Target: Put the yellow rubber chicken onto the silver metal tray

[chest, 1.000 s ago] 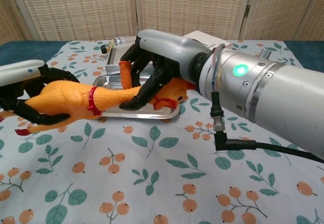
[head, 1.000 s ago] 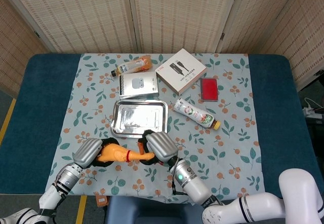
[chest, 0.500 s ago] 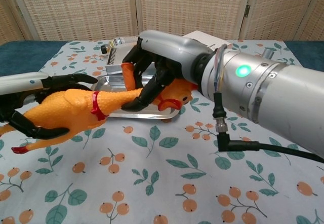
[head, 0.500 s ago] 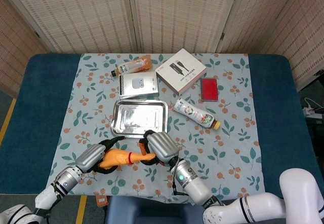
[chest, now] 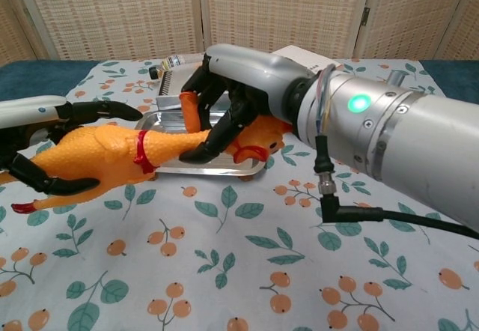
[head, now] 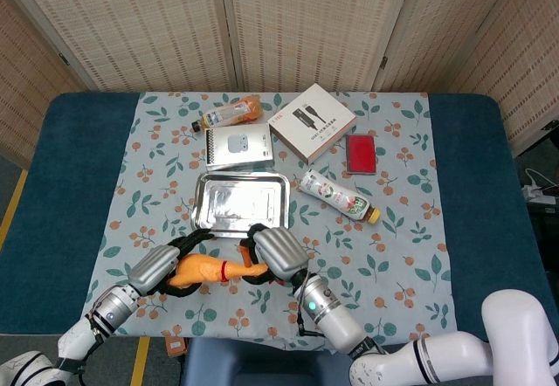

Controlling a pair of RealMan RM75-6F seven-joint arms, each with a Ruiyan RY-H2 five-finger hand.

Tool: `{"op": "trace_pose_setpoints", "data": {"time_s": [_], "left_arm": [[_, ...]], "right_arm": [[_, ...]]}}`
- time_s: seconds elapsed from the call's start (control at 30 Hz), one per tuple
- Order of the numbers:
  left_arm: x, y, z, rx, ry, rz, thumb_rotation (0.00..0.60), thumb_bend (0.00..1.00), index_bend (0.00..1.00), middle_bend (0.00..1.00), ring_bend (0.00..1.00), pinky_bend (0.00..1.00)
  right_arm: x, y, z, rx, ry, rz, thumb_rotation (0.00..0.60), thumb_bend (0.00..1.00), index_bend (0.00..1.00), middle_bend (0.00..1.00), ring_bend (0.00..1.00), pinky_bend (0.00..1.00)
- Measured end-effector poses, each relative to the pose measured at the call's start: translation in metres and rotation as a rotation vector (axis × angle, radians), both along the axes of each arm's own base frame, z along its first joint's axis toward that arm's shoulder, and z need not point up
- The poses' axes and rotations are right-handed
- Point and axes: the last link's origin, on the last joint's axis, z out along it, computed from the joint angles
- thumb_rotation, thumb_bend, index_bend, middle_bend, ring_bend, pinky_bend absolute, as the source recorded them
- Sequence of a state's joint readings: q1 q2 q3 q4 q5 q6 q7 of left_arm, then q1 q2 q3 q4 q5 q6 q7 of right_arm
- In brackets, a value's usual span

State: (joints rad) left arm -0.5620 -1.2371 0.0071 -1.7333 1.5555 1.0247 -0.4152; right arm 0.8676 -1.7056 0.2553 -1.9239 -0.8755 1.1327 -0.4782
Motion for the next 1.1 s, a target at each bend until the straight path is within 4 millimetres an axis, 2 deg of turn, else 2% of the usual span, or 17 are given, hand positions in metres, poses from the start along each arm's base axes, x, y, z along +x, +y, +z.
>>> {"op": "trace_pose_setpoints", "data": {"time_s": [0.03, 0.1, 0.17, 0.2, 0.3, 0.5, 0.67, 0.73, 0.77, 0.8, 0.83, 0.87, 0.9, 0.93, 1.0, 1.03, 1.1], "left_arm": [[0.000, 0.001, 0.000, 0.009, -0.003, 0.002, 0.600, 0.50, 0.47, 0.41, 0.36, 0.58], [0.000, 0.002, 0.000, 0.025, -0.004, 0.013, 0.600, 0.64, 0.69, 0.63, 0.58, 0.81], [0.000, 0.002, -0.001, 0.044, 0.003, 0.020, 0.600, 0.74, 0.78, 0.72, 0.67, 0.95], [0.000, 0.002, -0.002, 0.055, 0.008, 0.019, 0.600, 0.78, 0.79, 0.72, 0.68, 0.98], [0.002, 0.002, -0.004, 0.105, 0.021, 0.020, 0.600, 0.83, 0.81, 0.74, 0.73, 1.00], [0.003, 0.000, -0.007, 0.148, 0.009, 0.045, 0.600, 0.86, 0.83, 0.77, 0.78, 1.00], [0.004, -0.002, -0.009, 0.145, 0.055, 0.025, 0.600, 0.85, 0.83, 0.77, 0.79, 1.00], [0.004, -0.002, -0.009, 0.142, 0.060, 0.024, 0.600, 0.81, 0.83, 0.78, 0.78, 1.00], [0.005, -0.002, -0.009, 0.142, 0.058, 0.023, 0.600, 0.77, 0.83, 0.78, 0.75, 0.99], [0.005, -0.003, -0.009, 0.143, 0.055, 0.019, 0.600, 0.72, 0.82, 0.77, 0.70, 0.92], [0.006, -0.003, -0.009, 0.143, 0.056, 0.014, 0.600, 0.66, 0.79, 0.73, 0.61, 0.80], [0.006, -0.004, -0.009, 0.141, 0.062, 0.000, 0.600, 0.61, 0.71, 0.65, 0.52, 0.67], [0.006, -0.005, -0.010, 0.136, 0.071, -0.012, 0.600, 0.55, 0.55, 0.49, 0.39, 0.50], [0.006, -0.006, -0.010, 0.127, 0.081, -0.023, 0.600, 0.51, 0.33, 0.29, 0.23, 0.35], [0.004, -0.008, -0.012, 0.085, 0.096, -0.033, 0.600, 0.44, 0.04, 0.04, 0.03, 0.15], [0.004, -0.008, -0.012, 0.063, 0.098, -0.032, 0.600, 0.41, 0.00, 0.00, 0.00, 0.10], [0.002, -0.009, -0.011, 0.006, 0.089, -0.020, 0.600, 0.34, 0.00, 0.00, 0.00, 0.02]], "right_arm": [[0.000, 0.000, 0.000, -0.001, 0.000, -0.001, 0.600, 0.34, 0.93, 0.66, 0.79, 1.00], [0.000, -0.001, 0.000, -0.001, -0.001, -0.003, 0.600, 0.34, 0.93, 0.66, 0.79, 1.00], [-0.001, -0.001, 0.000, 0.000, -0.002, -0.004, 0.600, 0.34, 0.93, 0.66, 0.79, 1.00], [-0.001, -0.001, 0.000, 0.000, -0.001, -0.004, 0.600, 0.34, 0.93, 0.66, 0.79, 1.00], [-0.002, -0.001, -0.001, 0.001, 0.003, -0.005, 0.600, 0.34, 0.93, 0.66, 0.79, 1.00], [-0.003, -0.001, 0.000, 0.004, 0.002, -0.009, 0.600, 0.35, 0.93, 0.66, 0.79, 1.00], [-0.002, 0.000, 0.001, 0.004, 0.002, -0.006, 0.600, 0.35, 0.93, 0.66, 0.79, 1.00], [-0.002, 0.000, 0.001, 0.004, 0.003, -0.006, 0.600, 0.34, 0.93, 0.66, 0.79, 1.00], [-0.002, 0.000, 0.001, 0.004, 0.003, -0.005, 0.600, 0.35, 0.93, 0.66, 0.79, 1.00], [-0.002, 0.001, 0.001, 0.004, 0.003, -0.005, 0.600, 0.35, 0.93, 0.66, 0.79, 1.00], [-0.002, 0.001, 0.002, 0.002, 0.003, -0.004, 0.600, 0.35, 0.93, 0.66, 0.79, 1.00], [-0.001, 0.000, 0.003, 0.000, 0.003, -0.004, 0.600, 0.35, 0.93, 0.66, 0.79, 1.00], [-0.001, 0.000, 0.004, -0.002, 0.000, -0.005, 0.600, 0.35, 0.93, 0.66, 0.79, 1.00], [0.000, 0.001, 0.005, -0.005, -0.002, -0.005, 0.600, 0.35, 0.93, 0.66, 0.79, 1.00], [0.000, 0.000, 0.007, -0.011, -0.002, -0.005, 0.600, 0.34, 0.93, 0.66, 0.79, 1.00], [-0.001, 0.000, 0.008, -0.016, 0.000, -0.005, 0.600, 0.34, 0.93, 0.66, 0.79, 1.00], [-0.002, -0.001, 0.010, -0.023, 0.004, -0.006, 0.600, 0.35, 0.93, 0.66, 0.79, 1.00]]}}
